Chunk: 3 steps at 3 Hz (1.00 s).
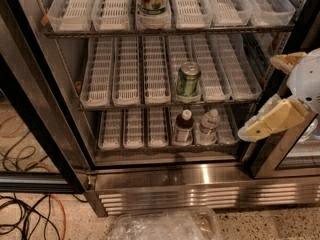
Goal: Pick green can from middle shelf of fridge
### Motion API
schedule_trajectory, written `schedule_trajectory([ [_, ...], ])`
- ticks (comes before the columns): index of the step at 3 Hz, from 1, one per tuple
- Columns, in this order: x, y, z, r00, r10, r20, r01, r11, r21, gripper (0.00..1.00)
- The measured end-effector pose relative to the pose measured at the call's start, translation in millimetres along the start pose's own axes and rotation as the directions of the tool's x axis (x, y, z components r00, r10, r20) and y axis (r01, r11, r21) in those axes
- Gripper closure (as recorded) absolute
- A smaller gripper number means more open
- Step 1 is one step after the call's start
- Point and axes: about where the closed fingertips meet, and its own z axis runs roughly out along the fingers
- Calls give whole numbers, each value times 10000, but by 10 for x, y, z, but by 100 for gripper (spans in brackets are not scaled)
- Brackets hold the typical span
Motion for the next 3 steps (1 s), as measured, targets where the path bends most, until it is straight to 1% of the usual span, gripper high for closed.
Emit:
schedule_trajectory([
  [1,-6,29,78,9983,153,569,-166,9996,225,0],
  [2,-29,114,234,9882,399,1481,-520,9955,788,0],
  [3,-26,147,443,9710,632,2304,-974,9853,1404,0],
])
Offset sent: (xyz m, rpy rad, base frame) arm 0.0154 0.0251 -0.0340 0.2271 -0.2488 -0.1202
